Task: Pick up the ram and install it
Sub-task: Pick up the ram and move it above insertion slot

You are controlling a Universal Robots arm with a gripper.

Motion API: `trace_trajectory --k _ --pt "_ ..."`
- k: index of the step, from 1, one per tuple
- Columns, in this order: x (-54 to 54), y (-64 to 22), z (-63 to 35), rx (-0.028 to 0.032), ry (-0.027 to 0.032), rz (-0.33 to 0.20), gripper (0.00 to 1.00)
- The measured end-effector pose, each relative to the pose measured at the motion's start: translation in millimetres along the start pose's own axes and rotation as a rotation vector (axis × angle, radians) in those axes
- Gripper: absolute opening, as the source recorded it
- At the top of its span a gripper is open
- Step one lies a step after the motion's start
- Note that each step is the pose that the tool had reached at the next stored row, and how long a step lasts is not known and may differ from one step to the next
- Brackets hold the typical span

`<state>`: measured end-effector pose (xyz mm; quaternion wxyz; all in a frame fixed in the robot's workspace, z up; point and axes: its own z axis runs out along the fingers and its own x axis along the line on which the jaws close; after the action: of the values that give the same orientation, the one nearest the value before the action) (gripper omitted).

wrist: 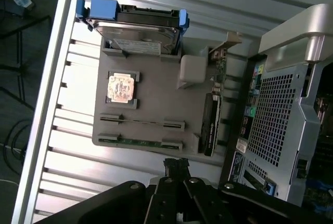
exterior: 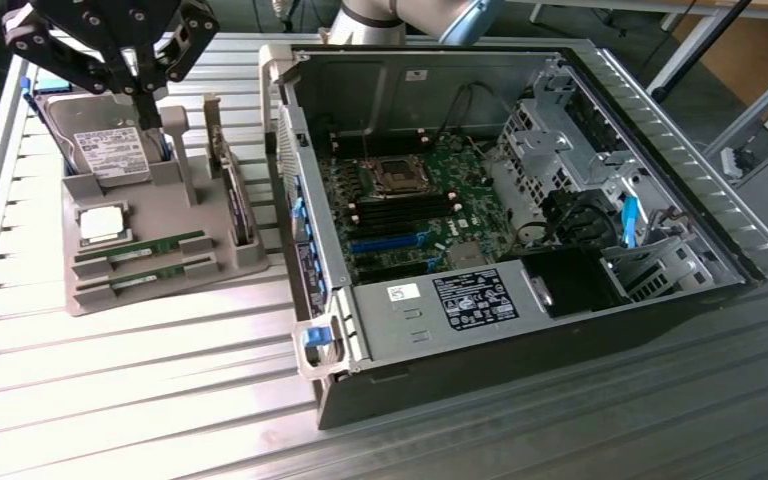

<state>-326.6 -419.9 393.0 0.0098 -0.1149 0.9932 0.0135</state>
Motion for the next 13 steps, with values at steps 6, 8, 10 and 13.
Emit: trace_trajectory --k 6,8,10,13 --pt "0.0 0.0 0.0 0.0026 0.0018 -0.039 0.09" --pt "0.0 0.0 0.0 0.0031 0.0021 -0.047 0.09" --pt "0.0 0.0 0.0 0.0035 0.0025 -0.053 0.09" --pt "0.0 0.0 0.0 0.0043 0.0031 -0.067 0.09"
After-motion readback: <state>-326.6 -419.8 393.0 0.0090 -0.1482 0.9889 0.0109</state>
